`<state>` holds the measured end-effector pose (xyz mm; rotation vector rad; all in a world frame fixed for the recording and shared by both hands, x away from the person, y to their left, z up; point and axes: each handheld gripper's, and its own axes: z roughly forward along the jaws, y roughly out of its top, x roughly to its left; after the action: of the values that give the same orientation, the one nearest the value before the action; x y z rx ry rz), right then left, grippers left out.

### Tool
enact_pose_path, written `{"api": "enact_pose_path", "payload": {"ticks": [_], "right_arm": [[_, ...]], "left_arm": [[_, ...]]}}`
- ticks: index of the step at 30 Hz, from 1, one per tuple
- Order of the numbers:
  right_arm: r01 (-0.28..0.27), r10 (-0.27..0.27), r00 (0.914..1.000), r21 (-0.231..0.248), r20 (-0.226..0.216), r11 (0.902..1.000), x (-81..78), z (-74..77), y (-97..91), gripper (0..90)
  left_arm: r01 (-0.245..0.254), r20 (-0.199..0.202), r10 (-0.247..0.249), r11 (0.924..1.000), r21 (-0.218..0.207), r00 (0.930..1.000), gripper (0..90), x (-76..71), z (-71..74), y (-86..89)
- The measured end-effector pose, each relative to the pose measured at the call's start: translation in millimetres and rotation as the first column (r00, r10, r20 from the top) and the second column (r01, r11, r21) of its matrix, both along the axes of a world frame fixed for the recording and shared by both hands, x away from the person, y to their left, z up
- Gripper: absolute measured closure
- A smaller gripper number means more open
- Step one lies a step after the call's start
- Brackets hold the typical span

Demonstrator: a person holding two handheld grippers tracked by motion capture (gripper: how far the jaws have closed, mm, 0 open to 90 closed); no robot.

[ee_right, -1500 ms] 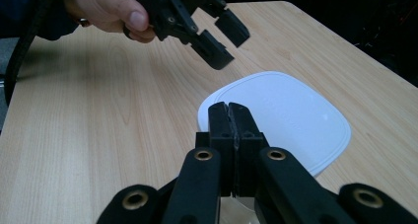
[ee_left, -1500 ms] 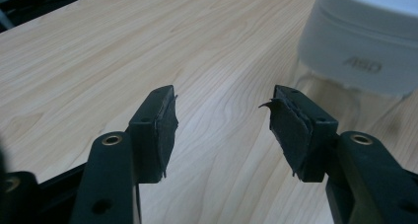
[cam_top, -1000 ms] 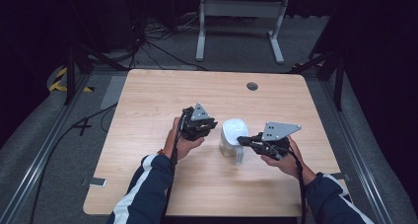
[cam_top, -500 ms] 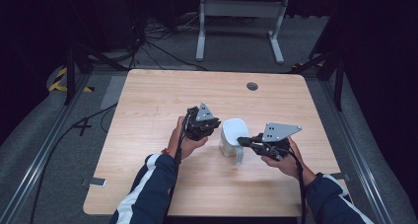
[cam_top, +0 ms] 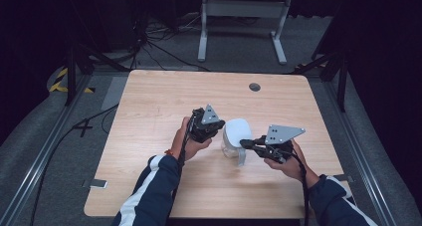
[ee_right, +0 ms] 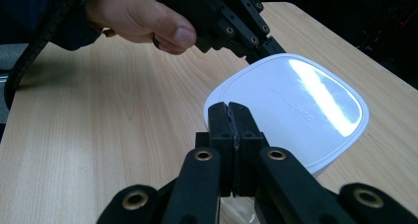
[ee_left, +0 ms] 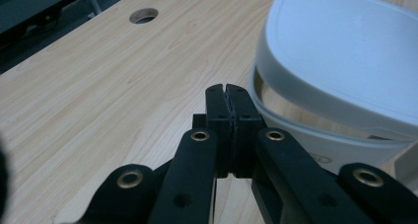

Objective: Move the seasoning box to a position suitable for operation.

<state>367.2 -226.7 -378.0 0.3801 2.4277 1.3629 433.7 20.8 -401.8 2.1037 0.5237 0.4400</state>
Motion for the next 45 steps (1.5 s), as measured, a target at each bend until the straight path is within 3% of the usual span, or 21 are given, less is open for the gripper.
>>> {"api": "enact_pose_path", "payload": {"ticks": [2, 10, 21, 24, 29, 34, 45], "right_arm": [[0.001, -0.001, 1.0000, 0.001, 0.001, 1.0000, -0.3, -0.3, -0.1, 90.0], [0.006, -0.006, 1.0000, 0.002, -0.002, 1.0000, -0.7, -0.5, -0.6, 89.9], [0.014, -0.014, 0.9998, -0.017, -0.016, 0.9998, -1.4, -1.3, -1.4, 85.3], [0.026, -0.027, 0.9995, -0.040, -0.014, 0.9989, -5.1, -1.3, -10.4, 85.0], [0.063, -0.063, 0.9980, -0.027, -0.011, 0.9977, -6.3, 1.6, -32.2, 83.1], [0.091, -0.091, 0.9958, -0.043, -0.013, 0.9949, -6.1, -1.4, -47.2, 81.5], [0.142, -0.143, 0.9894, -0.061, -0.022, 0.9880, -5.0, -4.5, -66.8, 76.3]], "left_arm": [[-0.002, 0.007, 0.002, 0.9999, 0.016, 1.0000, 89.4, -1.4, 1.7, -1.2], [0.009, 0.037, -0.009, 0.9999, 0.006, 0.9993, 89.5, -4.7, 6.8, -2.5], [0.043, 0.078, -0.044, 0.9990, 0.012, 0.9960, 88.8, -15.5, 27.1, -7.1], [0.043, 0.088, -0.044, 0.9990, 0.013, 0.9951, 88.4, -20.5, 33.0, -8.4], [0.058, 0.107, -0.059, 0.9982, 0.013, 0.9926, 88.0, -27.7, 42.2, -9.7], [0.100, 0.130, -0.103, 0.9945, 0.031, 0.9862, 87.2, -35.9, 51.1, -16.4], [0.144, 0.147, -0.151, 0.9878, 0.058, 0.9775, 83.7, -48.1, 58.1, -24.9]]}}
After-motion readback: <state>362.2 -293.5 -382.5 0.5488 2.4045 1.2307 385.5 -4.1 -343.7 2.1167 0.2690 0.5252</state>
